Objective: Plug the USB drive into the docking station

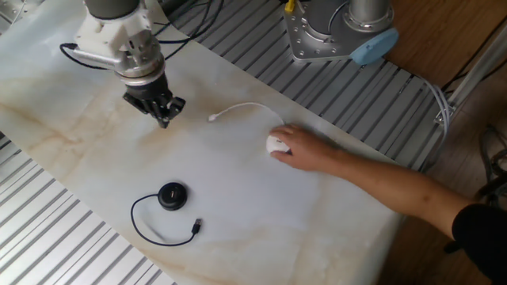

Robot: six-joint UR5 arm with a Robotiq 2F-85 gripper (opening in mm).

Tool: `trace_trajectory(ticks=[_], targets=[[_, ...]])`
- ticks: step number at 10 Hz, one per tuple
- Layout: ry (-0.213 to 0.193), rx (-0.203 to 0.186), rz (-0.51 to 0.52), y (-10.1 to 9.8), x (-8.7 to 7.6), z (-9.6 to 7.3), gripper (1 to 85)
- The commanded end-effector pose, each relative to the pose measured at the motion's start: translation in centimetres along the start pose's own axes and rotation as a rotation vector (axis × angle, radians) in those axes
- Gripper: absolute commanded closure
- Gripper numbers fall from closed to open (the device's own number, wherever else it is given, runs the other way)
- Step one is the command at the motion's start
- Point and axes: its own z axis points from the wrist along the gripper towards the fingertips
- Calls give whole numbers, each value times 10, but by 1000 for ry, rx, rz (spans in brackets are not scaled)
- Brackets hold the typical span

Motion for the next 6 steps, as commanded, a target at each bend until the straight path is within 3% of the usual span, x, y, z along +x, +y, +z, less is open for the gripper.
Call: trace_trajectory(ticks=[1,2,3,4,6], targets=[[13,-84,76,38,0,-2,843],[21,-67,116,50,-3,-2,843],[4,-56,143,60,-14,2,843],[-3,-79,175,76,-22,7,843],[-9,-62,208,88,-32,21,843]])
